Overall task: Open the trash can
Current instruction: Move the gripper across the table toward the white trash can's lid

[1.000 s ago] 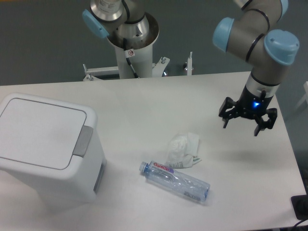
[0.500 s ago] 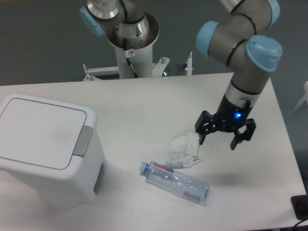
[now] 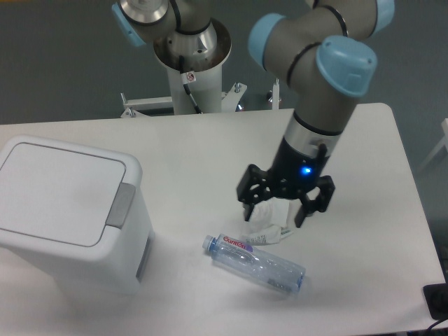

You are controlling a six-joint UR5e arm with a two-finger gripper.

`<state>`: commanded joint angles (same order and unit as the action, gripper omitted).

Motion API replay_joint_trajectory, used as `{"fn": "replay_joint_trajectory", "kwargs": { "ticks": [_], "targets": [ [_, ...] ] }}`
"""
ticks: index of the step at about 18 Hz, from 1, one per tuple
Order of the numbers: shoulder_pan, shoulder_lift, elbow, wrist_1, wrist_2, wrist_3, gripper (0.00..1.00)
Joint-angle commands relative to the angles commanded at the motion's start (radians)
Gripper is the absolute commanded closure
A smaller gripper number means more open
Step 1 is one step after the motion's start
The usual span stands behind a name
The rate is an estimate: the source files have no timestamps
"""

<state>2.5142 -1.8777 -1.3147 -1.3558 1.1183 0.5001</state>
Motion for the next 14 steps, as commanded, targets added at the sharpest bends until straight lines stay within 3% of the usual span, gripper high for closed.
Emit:
{"fn": "replay_joint_trajectory", "kwargs": {
  "ticks": [6,10,14],
  "targets": [
    [-0.075,0.025,0.032,-0.083,-0.047,-0.046,0.00],
    [-0.149,0.025,0.051,-0.071,-0.086,-0.066,0.00],
    [-0.170,0.031,0.043,-0.063,-0.084,-0.072,0.00]
  ]
}}
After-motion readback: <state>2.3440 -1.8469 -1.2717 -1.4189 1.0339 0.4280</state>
